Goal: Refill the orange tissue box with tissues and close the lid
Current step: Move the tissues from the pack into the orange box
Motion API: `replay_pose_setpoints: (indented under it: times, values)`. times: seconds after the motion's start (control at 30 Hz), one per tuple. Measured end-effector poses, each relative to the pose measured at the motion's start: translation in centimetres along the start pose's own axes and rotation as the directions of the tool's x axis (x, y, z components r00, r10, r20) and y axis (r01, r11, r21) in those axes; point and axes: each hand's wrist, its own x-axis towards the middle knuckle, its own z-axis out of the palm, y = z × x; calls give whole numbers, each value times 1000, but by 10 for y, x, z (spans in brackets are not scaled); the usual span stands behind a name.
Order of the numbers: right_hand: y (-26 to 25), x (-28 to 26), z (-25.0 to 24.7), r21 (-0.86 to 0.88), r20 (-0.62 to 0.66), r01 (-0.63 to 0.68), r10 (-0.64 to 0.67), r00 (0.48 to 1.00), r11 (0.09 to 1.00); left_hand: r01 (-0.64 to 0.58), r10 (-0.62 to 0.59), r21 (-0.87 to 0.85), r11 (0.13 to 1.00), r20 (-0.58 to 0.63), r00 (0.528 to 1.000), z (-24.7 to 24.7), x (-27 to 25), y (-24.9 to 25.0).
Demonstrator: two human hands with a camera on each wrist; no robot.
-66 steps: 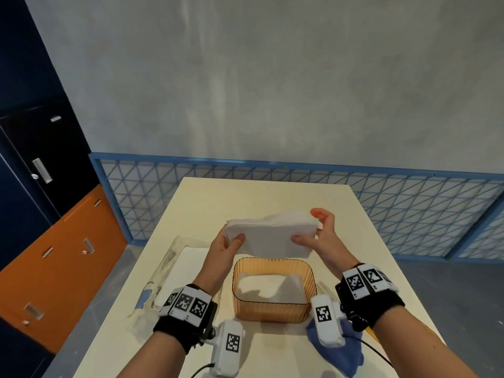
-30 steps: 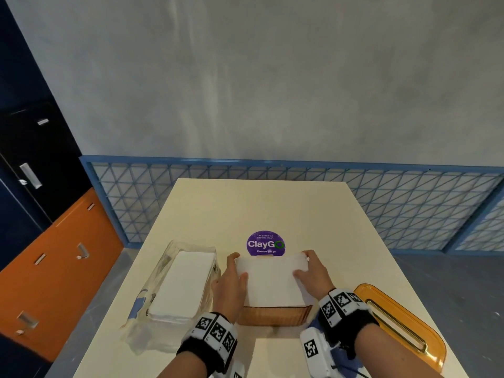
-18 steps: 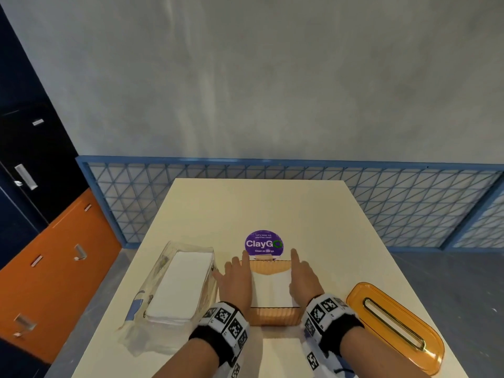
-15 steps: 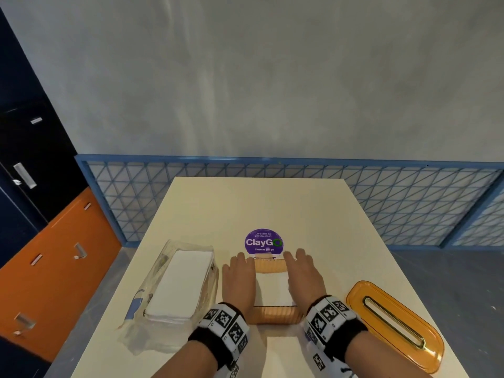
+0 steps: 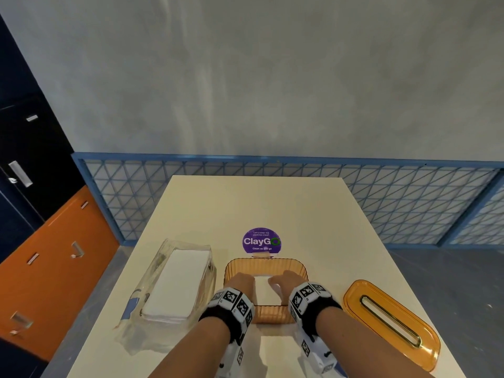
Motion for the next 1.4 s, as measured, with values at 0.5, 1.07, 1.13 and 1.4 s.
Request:
replay_pose_setpoints:
  times: [0.5, 1.07, 1.13, 1.4]
  values:
    - [38, -19, -25, 258, -269, -61, 132, 954, 964, 50, -419, -541, 840, -587, 693, 8, -35, -98]
    - [41, -13, -8, 445, -218, -88, 203, 955, 891, 376, -526, -419, 827, -337, 781, 22, -21, -106]
    - [41, -13, -8, 440, -218, -93, 207, 954, 893, 367, -531, -439, 820, -344, 775, 22, -21, -106]
    - [40, -12, -9, 404, -184, -111, 199, 963, 908, 413, -511, -328, 850, -318, 799, 22, -22, -100]
